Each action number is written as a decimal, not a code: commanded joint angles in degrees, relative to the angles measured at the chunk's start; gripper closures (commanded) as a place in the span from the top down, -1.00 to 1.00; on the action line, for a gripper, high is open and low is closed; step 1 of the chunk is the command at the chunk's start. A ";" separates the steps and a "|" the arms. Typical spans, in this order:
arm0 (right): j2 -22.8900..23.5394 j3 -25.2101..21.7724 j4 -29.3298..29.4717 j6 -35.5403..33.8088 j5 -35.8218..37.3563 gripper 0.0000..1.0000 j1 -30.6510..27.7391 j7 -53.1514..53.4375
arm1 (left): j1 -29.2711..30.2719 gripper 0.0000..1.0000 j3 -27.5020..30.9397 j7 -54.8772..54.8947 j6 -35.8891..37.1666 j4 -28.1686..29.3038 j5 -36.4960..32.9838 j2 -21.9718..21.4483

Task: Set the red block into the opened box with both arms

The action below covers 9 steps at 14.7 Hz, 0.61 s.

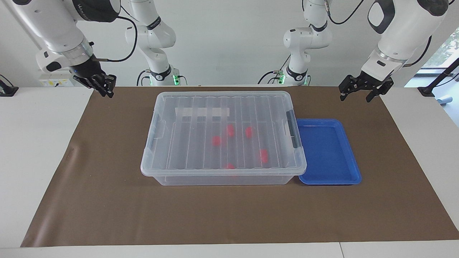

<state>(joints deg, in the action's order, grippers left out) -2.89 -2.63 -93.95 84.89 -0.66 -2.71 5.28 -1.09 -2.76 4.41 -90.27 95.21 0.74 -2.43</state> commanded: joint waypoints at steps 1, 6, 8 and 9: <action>0.07 0.79 0.00 -0.17 -0.05 1.00 -0.89 -2.12 | 0.38 1.00 -0.05 0.95 0.10 0.33 -0.12 -0.47; 0.34 0.35 1.49 2.03 -0.57 1.00 0.16 -1.77 | 0.38 1.00 -0.05 0.95 0.10 0.33 -0.12 -0.47; 0.16 -0.70 0.71 2.29 -0.57 1.00 -0.28 -1.94 | 0.38 1.00 -0.05 0.95 0.10 0.33 -0.12 -0.47; -0.01 -1.05 0.18 2.21 -0.48 1.00 -0.37 -1.94 | 0.38 1.00 -0.05 0.95 0.10 0.33 -0.12 -0.47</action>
<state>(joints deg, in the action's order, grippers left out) -2.83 -2.88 -93.17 86.58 -0.67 -2.51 4.15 -1.09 -2.76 4.41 -90.27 95.21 0.74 -2.43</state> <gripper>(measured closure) 0.000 0.000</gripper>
